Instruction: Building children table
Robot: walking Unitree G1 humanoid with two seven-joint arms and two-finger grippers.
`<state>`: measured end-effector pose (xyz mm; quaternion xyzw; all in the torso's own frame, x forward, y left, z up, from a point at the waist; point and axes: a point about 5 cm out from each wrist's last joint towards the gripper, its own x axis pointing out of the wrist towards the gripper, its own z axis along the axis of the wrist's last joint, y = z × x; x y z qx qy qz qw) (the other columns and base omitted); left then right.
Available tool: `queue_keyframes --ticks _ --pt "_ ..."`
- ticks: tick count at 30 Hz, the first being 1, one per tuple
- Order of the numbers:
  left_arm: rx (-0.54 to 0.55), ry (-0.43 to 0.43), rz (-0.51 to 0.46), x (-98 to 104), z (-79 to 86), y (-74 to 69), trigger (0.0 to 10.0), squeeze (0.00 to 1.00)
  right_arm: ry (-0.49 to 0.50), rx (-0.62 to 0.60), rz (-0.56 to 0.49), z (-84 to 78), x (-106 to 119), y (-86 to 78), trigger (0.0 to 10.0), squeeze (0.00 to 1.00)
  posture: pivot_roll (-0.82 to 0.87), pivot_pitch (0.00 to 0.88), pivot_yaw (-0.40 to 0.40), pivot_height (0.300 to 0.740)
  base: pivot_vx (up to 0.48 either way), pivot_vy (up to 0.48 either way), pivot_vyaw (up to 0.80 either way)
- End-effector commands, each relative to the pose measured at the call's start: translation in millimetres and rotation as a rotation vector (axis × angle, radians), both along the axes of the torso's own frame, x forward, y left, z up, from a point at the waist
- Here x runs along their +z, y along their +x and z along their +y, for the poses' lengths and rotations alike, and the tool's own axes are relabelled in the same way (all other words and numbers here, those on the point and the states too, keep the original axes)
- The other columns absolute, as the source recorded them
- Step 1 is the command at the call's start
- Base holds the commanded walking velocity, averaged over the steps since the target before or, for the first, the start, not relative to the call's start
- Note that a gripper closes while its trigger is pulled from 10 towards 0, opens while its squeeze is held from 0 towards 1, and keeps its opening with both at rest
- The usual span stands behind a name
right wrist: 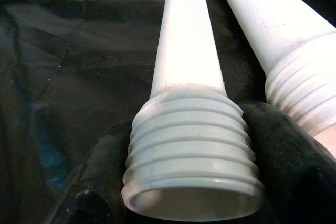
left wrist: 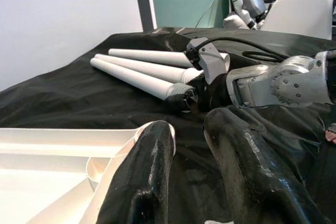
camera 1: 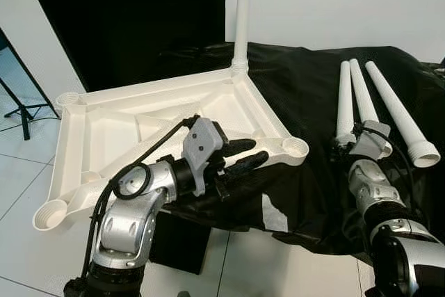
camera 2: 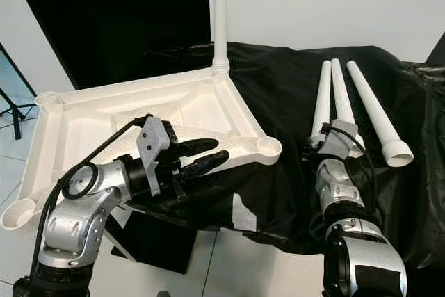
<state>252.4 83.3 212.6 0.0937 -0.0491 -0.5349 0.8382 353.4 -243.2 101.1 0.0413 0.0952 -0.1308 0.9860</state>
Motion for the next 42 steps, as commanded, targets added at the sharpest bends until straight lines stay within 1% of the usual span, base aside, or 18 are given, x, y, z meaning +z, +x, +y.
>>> queue_keyframes --ticks 1,2,3,5,7,10,12,13,15,19,20,21,26,34,35,36,39,42 --pt "0.205 -0.026 0.007 -1 6.2 11.3 10.0 0.00 0.020 0.009 0.020 4.0 -8 -2.9 4.6 0.00 0.08 0.000 0.009 0.740 0.000 0.000 0.00" --pt "0.206 -0.029 0.014 -1 6.0 11.9 10.0 0.00 0.013 0.012 0.006 4.7 -7 -2.4 4.6 0.00 0.08 0.000 0.009 0.740 0.000 0.000 0.00" --pt "0.219 -0.029 0.020 -2 6.6 14.2 10.0 0.00 -0.006 0.046 -0.061 9.8 1 -0.7 10.0 0.00 0.08 0.000 0.007 0.740 0.000 0.000 0.00" --pt "0.238 -0.014 0.046 -7 7.3 19.8 10.0 0.00 -0.071 0.097 -0.195 19.6 14 -0.8 10.0 0.00 0.07 0.000 0.006 0.740 0.000 0.000 0.00" --pt "0.256 -0.021 0.071 -10 7.5 25.1 10.0 0.00 -0.102 0.123 -0.271 26.4 20 -3.8 10.0 0.00 0.06 0.000 0.007 0.740 0.000 0.000 0.00" --pt "0.289 -0.038 0.089 -11 7.3 33.4 10.0 0.00 -0.122 0.145 -0.340 32.3 25 -8.1 10.0 0.00 0.05 0.000 0.007 0.740 0.000 0.000 0.00" --pt "0.289 -0.038 0.089 -11 7.3 33.4 10.0 0.00 -0.122 0.145 -0.340 32.3 25 -8.1 10.0 0.00 0.05 0.000 0.007 0.740 0.000 0.000 0.00" --pt "0.331 -0.046 0.118 -13 6.0 47.7 10.0 0.00 -0.156 0.171 -0.422 38.5 32 -14.8 10.0 0.00 0.03 0.000 0.013 0.740 0.000 0.000 0.00" --pt "0.338 -0.051 0.126 -13 5.2 52.3 10.0 0.00 -0.163 0.180 -0.446 40.4 34 -16.8 10.0 0.00 0.02 0.000 0.014 0.740 0.000 0.000 0.00" --pt "0.323 -0.110 0.172 -12 2.3 65.9 10.0 0.00 -0.266 0.233 -0.557 50.5 48 -26.0 10.0 0.00 0.01 0.000 0.021 0.740 0.000 0.000 0.00" --pt "0.311 -0.137 0.227 -12 1.7 71.5 10.0 0.60 -0.299 0.241 -0.594 53.8 52 -30.0 10.0 0.00 0.00 0.000 0.022 0.740 0.000 0.000 0.00" --pt "0.289 -0.170 0.264 -11 1.1 75.2 10.0 1.00 -0.333 0.250 -0.627 57.3 57 -33.8 10.0 0.00 -0.01 0.000 0.030 0.740 0.000 0.000 0.00" --pt "0.226 -0.238 0.312 0 -0.3 84.2 10.0 1.00 -0.418 0.272 -0.720 65.6 72 -43.5 10.0 0.00 -0.03 0.000 0.050 0.740 0.000 0.000 0.00" --pt "0.168 -0.311 0.290 24 -4.0 96.6 10.0 1.00 -0.552 0.318 -0.863 74.1 104 -51.0 10.0 0.00 -0.04 0.000 0.057 0.740 0.000 0.000 0.00" --pt "0.143 -0.357 0.313 32 -4.0 99.3 10.0 0.00 -0.574 0.338 -0.889 77.2 111 -51.5 10.0 0.00 -0.04 0.000 0.060 0.740 0.000 0.000 0.00" --pt "0.143 -0.357 0.313 32 -4.0 99.3 10.0 0.00 -0.574 0.338 -0.889 77.2 111 -51.5 10.0 0.00 -0.04 0.000 0.060 0.740 0.000 0.000 0.00" --pt "0.085 -0.457 0.356 49 -2.1 106.6 10.0 0.00 -0.607 0.411 -0.914 87.7 119 -51.8 10.0 0.00 -0.04 0.000 0.058 0.740 0.000 0.000 0.00" --pt "0.060 -0.508 0.384 58 0.7 111.0 10.0 0.00 -0.622 0.455 -0.910 94.5 117 -52.3 10.0 0.00 -0.04 0.000 0.056 0.740 0.000 0.000 0.00"
